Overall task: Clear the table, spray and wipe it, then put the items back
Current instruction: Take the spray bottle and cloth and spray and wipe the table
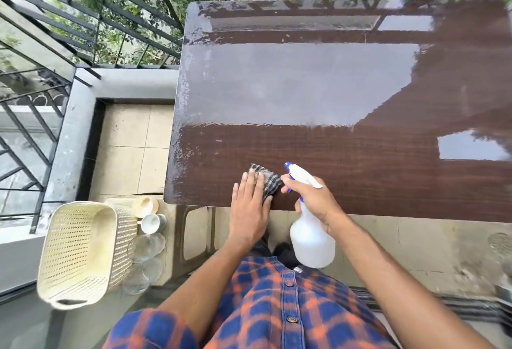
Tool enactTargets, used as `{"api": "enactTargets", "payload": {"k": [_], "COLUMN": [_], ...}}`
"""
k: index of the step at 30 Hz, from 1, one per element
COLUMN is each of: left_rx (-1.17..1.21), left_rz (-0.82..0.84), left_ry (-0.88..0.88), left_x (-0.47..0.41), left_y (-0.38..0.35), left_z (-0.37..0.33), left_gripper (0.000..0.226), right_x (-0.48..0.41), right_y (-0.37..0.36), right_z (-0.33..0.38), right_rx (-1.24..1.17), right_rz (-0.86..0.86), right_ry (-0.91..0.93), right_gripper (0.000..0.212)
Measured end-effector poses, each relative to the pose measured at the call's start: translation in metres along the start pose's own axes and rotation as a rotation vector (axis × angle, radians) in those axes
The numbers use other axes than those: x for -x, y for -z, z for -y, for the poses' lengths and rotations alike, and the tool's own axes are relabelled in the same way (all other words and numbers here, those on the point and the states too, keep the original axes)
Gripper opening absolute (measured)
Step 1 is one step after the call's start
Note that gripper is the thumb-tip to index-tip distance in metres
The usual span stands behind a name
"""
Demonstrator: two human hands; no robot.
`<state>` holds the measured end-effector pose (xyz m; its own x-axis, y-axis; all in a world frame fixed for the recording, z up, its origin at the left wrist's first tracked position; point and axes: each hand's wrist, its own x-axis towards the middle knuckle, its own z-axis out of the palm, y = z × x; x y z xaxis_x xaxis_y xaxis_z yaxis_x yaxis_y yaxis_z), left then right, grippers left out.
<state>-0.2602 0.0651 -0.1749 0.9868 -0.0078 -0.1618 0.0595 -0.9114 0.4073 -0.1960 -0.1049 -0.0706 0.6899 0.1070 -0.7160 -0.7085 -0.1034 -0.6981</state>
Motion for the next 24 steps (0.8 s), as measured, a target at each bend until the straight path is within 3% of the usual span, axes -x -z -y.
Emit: {"api": "enactTargets", "payload": {"k": [3, 7, 11, 15, 18, 24], "left_rx": [-0.028, -0.020, -0.079, -0.001, 0.052, 0.067], "left_rz": [0.001, -0.029, -0.011, -0.111, -0.171, -0.194], "left_ry": [-0.031, 0.078, 0.030, 0.183, 0.226, 0.135], "left_x": [-0.010, -0.041, -0.078, -0.113, -0.143, -0.196], "left_y": [0.013, 0.037, 0.070, 0.097, 0.106, 0.113], "left_z": [0.019, 0.059, 0.116, 0.163, 0.175, 0.177], "left_gripper": [0.057, 0.058, 0.057, 0.059, 0.059, 0.058], "right_x": [0.000, -0.003, -0.011, -0.023, -0.032, -0.050], "right_y": [-0.008, -0.025, -0.050, -0.079, -0.094, -0.110], "right_z": [0.004, 0.013, 0.032, 0.050, 0.065, 0.088], "right_rx": [0.002, -0.002, -0.001, 0.015, 0.044, 0.084], "right_rz": [-0.017, -0.021, -0.025, -0.013, -0.020, -0.044], "right_ry": [0.012, -0.007, -0.022, -0.017, -0.017, 0.003], "right_gripper": [0.020, 0.018, 0.017, 0.019, 0.020, 0.017]}}
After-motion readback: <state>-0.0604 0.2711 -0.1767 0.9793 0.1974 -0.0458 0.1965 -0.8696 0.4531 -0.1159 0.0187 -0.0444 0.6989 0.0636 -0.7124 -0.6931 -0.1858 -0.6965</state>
